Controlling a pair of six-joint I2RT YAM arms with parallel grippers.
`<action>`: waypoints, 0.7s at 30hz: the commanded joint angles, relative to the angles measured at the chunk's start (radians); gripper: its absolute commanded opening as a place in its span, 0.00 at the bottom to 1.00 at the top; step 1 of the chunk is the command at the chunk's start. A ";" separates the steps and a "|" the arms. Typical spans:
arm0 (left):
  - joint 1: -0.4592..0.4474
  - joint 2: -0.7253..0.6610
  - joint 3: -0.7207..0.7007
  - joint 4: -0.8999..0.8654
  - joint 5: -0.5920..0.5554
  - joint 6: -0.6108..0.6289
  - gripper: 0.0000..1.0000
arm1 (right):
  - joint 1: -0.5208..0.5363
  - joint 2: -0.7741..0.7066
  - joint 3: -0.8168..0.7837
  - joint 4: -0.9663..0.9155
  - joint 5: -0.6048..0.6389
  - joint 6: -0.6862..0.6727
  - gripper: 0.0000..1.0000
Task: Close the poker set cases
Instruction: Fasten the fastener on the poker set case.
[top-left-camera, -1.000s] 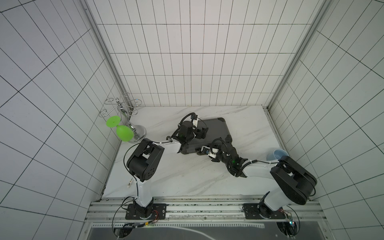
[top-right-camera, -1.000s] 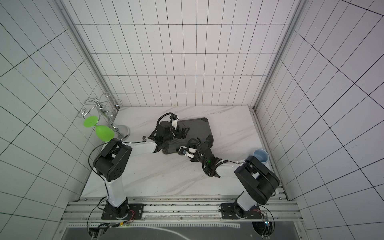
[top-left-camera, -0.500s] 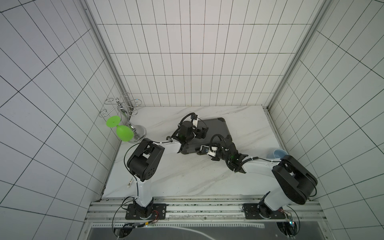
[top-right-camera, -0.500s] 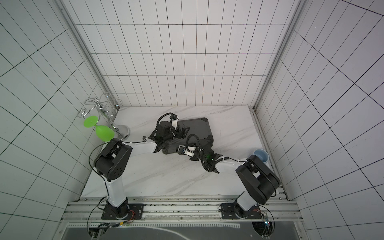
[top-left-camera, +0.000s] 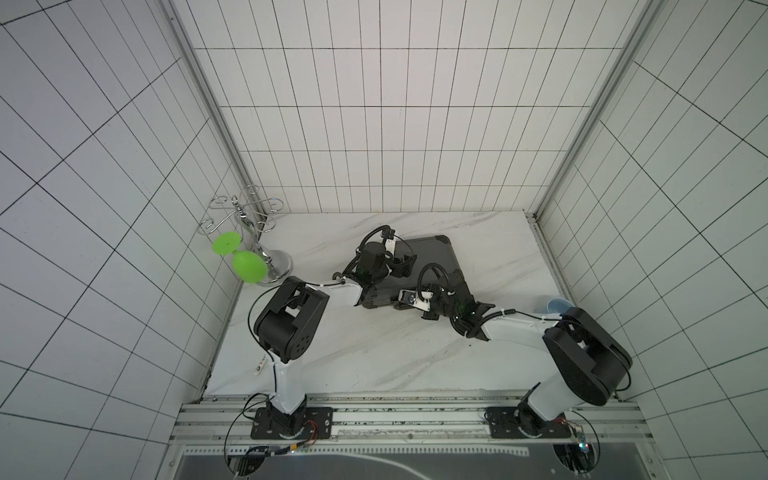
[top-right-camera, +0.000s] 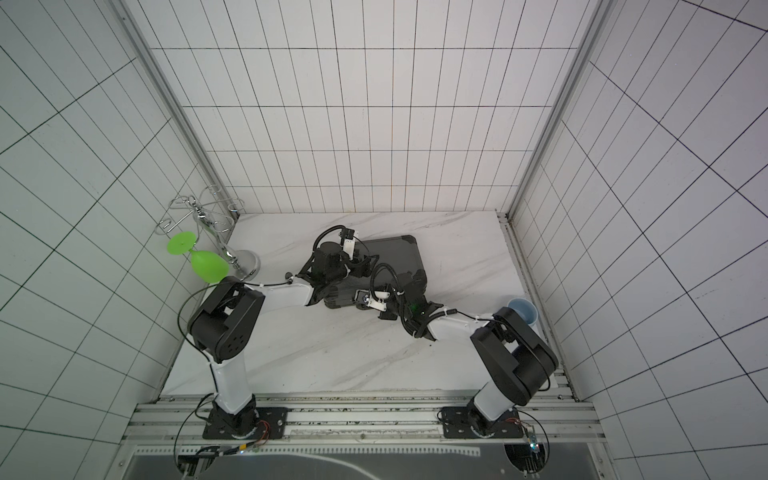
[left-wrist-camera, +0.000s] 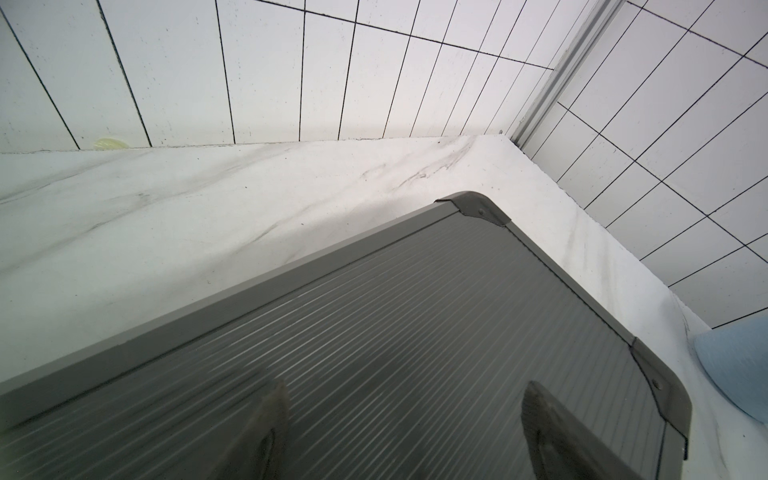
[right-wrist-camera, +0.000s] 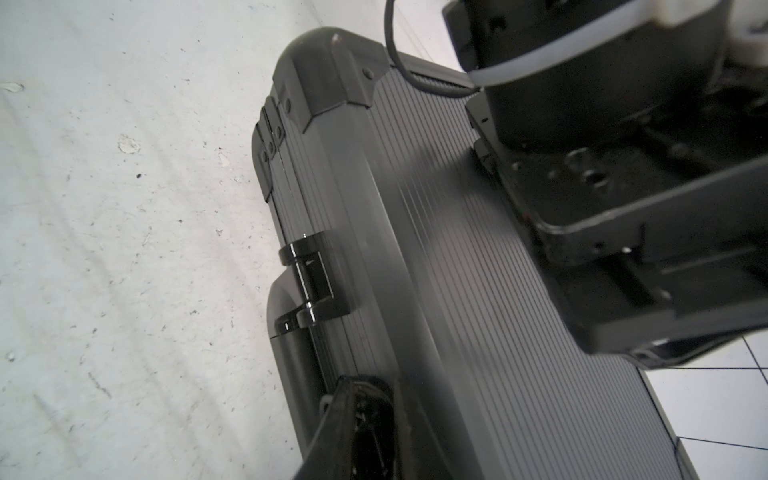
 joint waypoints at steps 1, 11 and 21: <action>0.005 0.084 -0.067 -0.218 0.027 -0.054 0.88 | -0.089 0.018 0.168 -0.039 0.062 -0.010 0.08; 0.006 0.084 -0.065 -0.218 0.027 -0.052 0.87 | -0.159 0.100 0.333 -0.300 -0.097 -0.034 0.00; 0.006 0.090 -0.061 -0.218 0.032 -0.053 0.87 | -0.157 0.020 0.195 -0.119 -0.038 0.021 0.26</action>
